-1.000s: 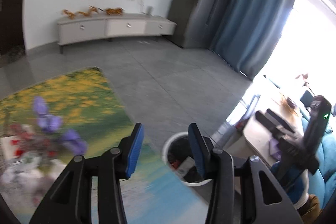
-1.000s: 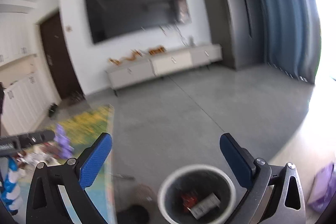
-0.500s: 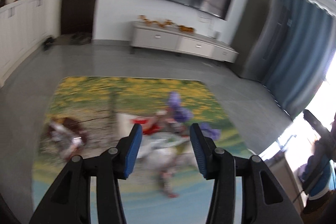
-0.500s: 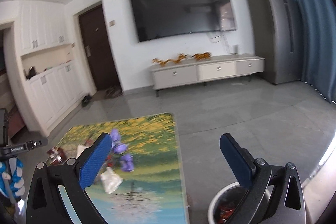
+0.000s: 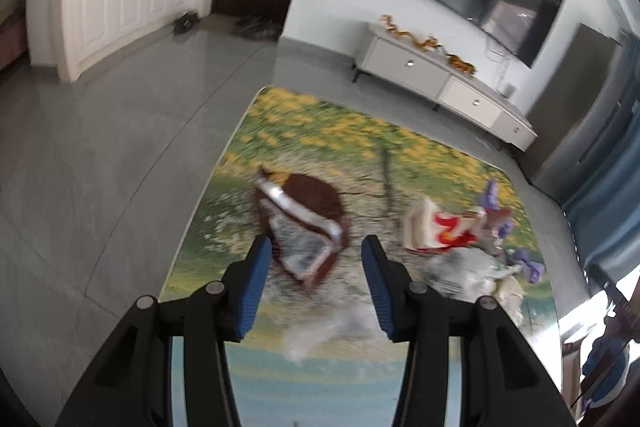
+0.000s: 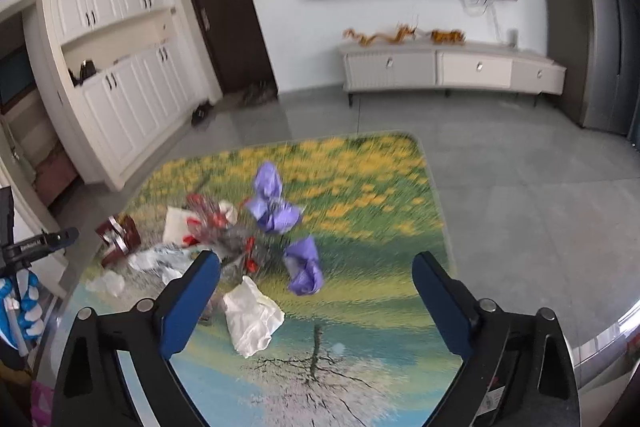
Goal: Collect trash
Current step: 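Grasp the brown chip bag with the left tool while the right tool grasps a purple bag, then carry the brown chip bag and purple bag to the bin and release both, then move both open tools back over the table, then grasp the clear plastic bag with the left tool while the right tool grasps the white tissue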
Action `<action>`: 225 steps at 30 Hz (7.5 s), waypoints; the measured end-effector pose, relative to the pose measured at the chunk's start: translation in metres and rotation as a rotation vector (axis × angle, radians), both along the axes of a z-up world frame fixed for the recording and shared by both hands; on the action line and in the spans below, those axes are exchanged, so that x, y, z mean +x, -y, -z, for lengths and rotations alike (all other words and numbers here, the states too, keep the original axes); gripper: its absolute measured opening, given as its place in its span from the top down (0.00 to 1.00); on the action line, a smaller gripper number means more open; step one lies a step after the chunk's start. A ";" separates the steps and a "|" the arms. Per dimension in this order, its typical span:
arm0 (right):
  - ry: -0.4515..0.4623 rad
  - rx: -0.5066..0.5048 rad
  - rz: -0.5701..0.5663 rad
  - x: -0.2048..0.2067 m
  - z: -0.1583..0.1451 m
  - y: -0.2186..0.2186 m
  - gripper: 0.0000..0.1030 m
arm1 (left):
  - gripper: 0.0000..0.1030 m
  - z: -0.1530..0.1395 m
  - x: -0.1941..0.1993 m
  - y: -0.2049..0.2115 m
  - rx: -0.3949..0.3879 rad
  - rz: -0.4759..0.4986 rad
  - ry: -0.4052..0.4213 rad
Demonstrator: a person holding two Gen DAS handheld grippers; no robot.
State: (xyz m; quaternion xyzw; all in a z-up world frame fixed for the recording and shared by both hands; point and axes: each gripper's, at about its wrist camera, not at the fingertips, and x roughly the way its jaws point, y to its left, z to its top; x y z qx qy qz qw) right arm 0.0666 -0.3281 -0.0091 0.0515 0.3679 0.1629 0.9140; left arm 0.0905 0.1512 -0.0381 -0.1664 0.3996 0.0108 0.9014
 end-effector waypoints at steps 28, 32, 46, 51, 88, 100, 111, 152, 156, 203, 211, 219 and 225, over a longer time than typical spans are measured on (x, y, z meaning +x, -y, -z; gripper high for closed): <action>-0.172 -0.046 -0.064 0.064 0.079 -0.029 0.70 | 0.88 0.059 0.056 -0.029 -0.116 -0.086 -0.092; -0.143 -0.034 -0.057 0.055 0.068 -0.025 0.70 | 0.88 0.043 0.046 -0.031 -0.130 -0.099 -0.051; -0.008 0.027 0.035 -0.021 0.013 0.036 0.70 | 0.88 -0.034 0.000 0.001 -0.132 -0.023 0.096; 0.042 0.031 0.120 -0.054 -0.002 0.080 0.70 | 0.88 -0.062 -0.006 0.052 -0.135 0.086 0.135; -0.110 0.081 0.548 -0.112 0.098 0.299 0.57 | 0.76 0.066 0.015 0.611 0.140 0.951 -0.169; -0.076 0.088 0.595 -0.135 0.075 0.301 0.55 | 0.51 0.034 0.006 0.570 0.080 0.938 -0.098; 0.031 0.051 0.457 -0.128 0.021 0.235 0.55 | 0.51 -0.017 -0.016 0.464 0.094 0.799 0.039; -0.092 -0.066 -0.164 -0.022 0.038 -0.043 0.54 | 0.51 0.009 -0.050 0.046 0.063 0.147 0.062; -0.134 -0.097 -0.215 -0.007 0.060 -0.060 0.54 | 0.51 0.017 -0.049 0.045 0.056 0.172 0.050; -0.140 -0.193 -0.309 0.016 0.093 -0.086 0.91 | 0.86 0.058 0.014 0.041 -0.133 0.135 -0.071; -0.116 -0.155 -0.287 -0.006 0.082 -0.072 0.92 | 0.87 0.035 -0.010 0.038 -0.132 0.105 -0.028; -0.032 -0.091 -0.236 -0.042 0.047 -0.042 0.92 | 0.87 0.002 -0.032 0.054 -0.120 0.123 0.032; 0.045 -0.049 -0.163 -0.070 0.019 -0.004 0.92 | 0.87 -0.025 -0.040 0.086 -0.103 0.183 0.074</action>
